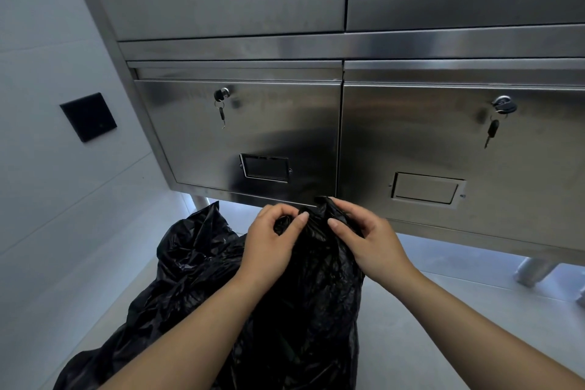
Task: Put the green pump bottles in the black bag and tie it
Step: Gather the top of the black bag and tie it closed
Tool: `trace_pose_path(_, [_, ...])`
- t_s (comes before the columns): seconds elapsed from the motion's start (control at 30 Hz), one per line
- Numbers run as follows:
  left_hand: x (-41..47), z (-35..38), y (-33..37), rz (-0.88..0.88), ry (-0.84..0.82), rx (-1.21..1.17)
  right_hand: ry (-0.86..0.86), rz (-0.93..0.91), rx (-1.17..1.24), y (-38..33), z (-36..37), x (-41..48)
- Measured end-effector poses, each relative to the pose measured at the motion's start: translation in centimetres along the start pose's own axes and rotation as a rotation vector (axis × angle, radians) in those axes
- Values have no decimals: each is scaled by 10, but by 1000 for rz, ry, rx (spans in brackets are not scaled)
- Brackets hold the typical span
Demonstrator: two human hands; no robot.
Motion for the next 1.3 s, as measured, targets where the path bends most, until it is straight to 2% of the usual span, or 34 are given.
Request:
trace_pose_path(0.2, [1,-8,1,-20,81,-71,-103,56,-128,7,19,-4])
trace_pose_path(0.37, [-1,1,5,-4,7,-52,-46,63,-59,10,24,-7])
trace_pose_path(0.57, [-1,1,7,-16,44,-104,-15,32,38,4,27,-6])
trace_pose_path(0.73, [-1,5,4,-45,2,-111,12,15,0,1,22,-2])
trace_pose_path(0.9, [1,4,5,-57,14,-144,-53,24,-41,3,33,-6])
trace_pose_path(1.3, [6,-7,0,-86,66,-171,-116,48,38,2,41,2])
Point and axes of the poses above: each hand's wrist, its own x-axis towards the middle knuckle, its own z-axis out of the palm, y = z × x, the point moved 9 cm from there along x, towards the middle knuckle, and after that the axes turned 2 degrees about x, right-handed, at the moved point
